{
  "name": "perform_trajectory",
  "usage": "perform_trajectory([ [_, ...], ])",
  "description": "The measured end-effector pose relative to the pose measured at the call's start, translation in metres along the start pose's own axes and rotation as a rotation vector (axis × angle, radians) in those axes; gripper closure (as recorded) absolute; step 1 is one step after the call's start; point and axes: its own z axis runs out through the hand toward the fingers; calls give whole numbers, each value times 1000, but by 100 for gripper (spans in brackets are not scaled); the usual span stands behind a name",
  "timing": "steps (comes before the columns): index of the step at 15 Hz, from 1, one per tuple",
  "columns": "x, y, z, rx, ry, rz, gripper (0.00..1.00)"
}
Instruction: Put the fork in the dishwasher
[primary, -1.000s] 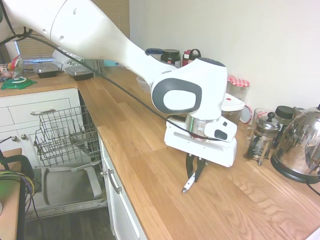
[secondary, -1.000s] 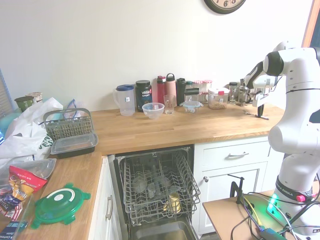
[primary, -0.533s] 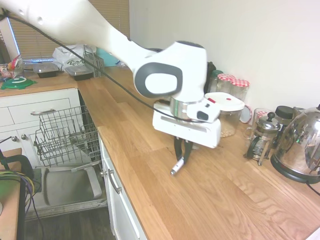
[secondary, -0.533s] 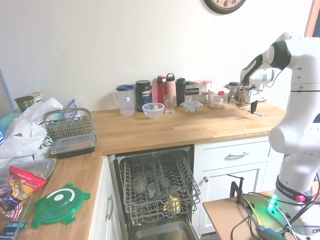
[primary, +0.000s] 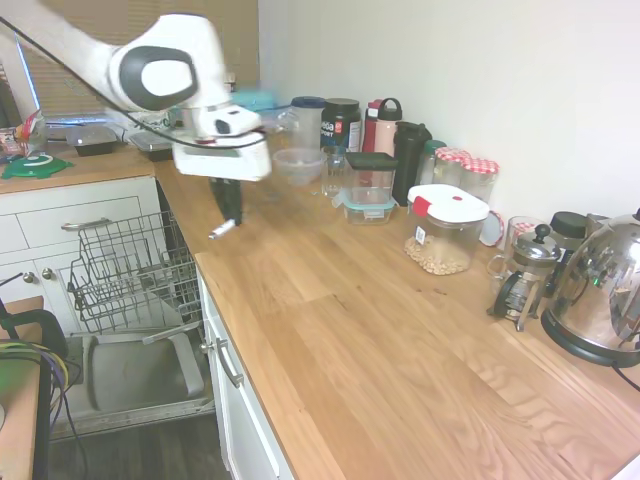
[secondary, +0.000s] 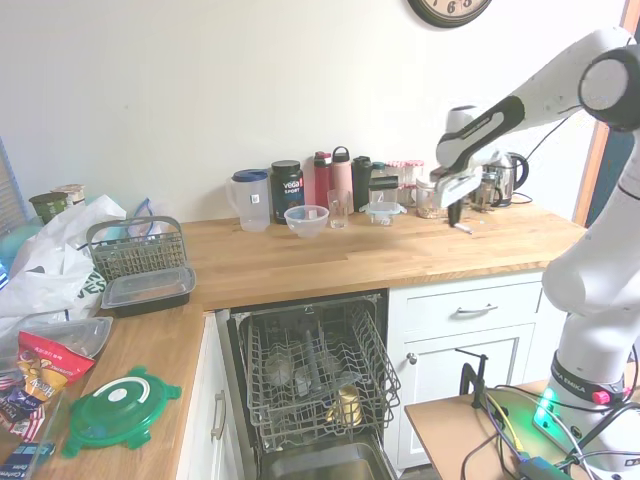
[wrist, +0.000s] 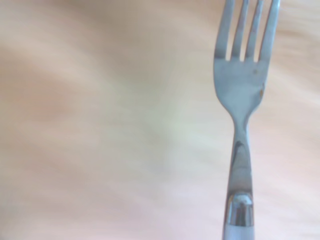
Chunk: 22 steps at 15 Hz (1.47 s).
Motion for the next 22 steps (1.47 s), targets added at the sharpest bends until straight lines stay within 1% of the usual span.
perform_trajectory([
  [2, -82, -69, 9, -25, 18, -26, 100],
  [3, -121, -106, 7, -32, 38, -40, 100],
  [5, -185, -173, -11, -38, 84, -61, 100],
  [7, -236, -231, -36, -60, 141, -82, 100],
  [8, -254, -252, -41, -79, 157, -89, 100],
  [10, -268, -269, -29, -148, 157, -104, 100],
  [12, -265, -267, -2, -230, 131, -124, 100],
  [14, -264, -271, 37, -302, 110, -152, 100],
  [16, -273, -292, 75, -352, 95, -191, 100],
  [18, -284, -322, 112, -395, 97, -226, 100],
  [21, -307, -364, 188, -453, 93, -252, 100],
  [22, -315, -376, 213, -462, 91, -257, 0],
])
